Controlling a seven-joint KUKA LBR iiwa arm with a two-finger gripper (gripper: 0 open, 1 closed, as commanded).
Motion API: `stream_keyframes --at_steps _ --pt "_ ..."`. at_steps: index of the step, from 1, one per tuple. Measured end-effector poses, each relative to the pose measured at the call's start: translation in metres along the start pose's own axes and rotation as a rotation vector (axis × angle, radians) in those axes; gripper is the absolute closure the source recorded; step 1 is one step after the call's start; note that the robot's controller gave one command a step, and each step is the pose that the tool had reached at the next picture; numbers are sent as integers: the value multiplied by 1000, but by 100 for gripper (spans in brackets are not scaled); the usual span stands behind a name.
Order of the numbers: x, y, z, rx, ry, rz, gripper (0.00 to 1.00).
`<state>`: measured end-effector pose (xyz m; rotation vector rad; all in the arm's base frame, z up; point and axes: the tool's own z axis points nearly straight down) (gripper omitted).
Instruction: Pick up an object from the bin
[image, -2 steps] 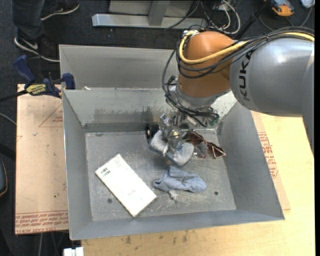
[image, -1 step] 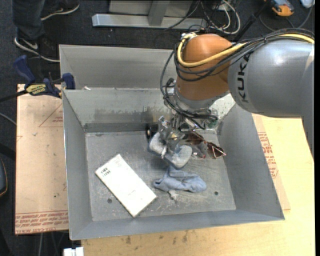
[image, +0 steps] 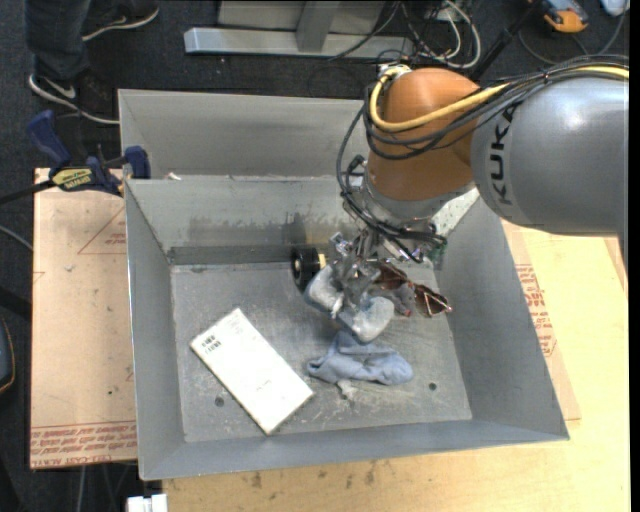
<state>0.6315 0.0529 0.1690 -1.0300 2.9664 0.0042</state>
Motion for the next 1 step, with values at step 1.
stream_keyframes --at_steps 1 --pt "-2 -2 7 4 -2 -11 100"
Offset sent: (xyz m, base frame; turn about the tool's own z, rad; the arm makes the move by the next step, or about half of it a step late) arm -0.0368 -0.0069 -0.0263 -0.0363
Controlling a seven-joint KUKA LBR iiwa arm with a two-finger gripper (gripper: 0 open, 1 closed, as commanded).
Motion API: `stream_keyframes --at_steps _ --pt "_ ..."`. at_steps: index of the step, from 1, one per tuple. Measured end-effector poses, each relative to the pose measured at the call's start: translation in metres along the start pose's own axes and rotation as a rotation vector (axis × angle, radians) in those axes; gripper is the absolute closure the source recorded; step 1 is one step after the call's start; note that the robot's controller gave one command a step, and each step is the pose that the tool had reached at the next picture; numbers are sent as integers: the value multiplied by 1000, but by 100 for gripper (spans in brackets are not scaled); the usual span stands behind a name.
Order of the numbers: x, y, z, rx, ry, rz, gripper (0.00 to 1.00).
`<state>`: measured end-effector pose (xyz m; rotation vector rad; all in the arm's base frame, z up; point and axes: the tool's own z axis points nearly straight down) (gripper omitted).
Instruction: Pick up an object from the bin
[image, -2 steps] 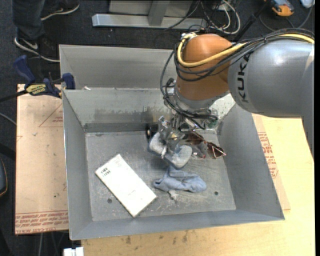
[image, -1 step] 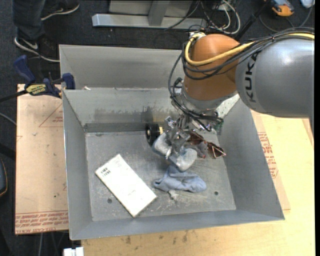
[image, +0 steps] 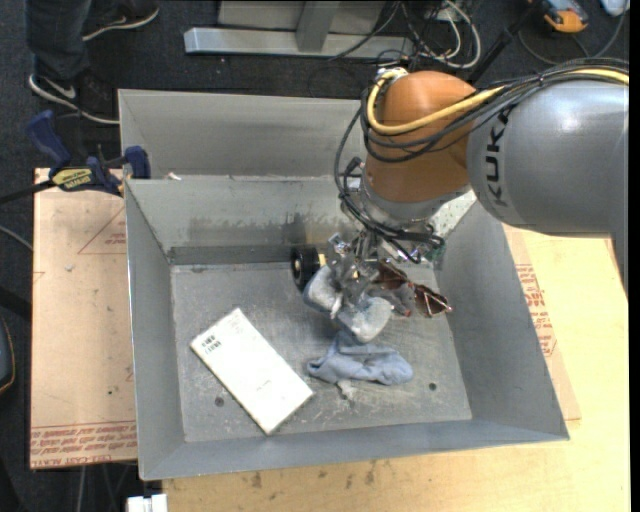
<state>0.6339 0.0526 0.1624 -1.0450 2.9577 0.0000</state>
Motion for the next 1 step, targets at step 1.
stream_keyframes --at_steps 1 --pt "22 14 14 -3 2 -34 100"
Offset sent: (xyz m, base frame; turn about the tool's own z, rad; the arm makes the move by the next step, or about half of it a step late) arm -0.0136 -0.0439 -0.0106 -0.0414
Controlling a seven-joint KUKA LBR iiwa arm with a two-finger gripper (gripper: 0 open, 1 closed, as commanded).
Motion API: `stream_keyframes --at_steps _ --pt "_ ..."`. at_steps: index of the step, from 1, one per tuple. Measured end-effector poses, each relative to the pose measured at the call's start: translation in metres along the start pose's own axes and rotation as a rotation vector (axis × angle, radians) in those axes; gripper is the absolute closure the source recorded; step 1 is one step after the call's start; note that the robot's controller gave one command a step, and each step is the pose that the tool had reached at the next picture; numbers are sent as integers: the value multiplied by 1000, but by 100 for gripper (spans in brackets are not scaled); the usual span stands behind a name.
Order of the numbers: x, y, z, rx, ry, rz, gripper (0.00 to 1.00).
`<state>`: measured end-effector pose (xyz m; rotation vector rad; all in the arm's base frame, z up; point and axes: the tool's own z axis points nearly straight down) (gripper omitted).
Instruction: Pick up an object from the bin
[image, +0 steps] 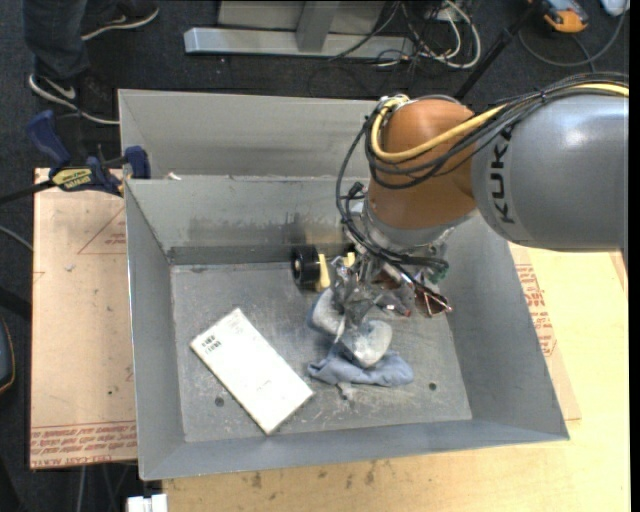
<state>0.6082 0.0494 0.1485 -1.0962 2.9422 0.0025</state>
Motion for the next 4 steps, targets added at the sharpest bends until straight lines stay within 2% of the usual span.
stream_keyframes --at_steps 1,2,3,4 --pt "12 -20 -1 0 -1 -3 100" --pt "18 -32 -6 4 -1 0 100" --pt "16 -17 -17 -5 2 -9 100" --pt "32 -16 -45 8 -9 2 100"
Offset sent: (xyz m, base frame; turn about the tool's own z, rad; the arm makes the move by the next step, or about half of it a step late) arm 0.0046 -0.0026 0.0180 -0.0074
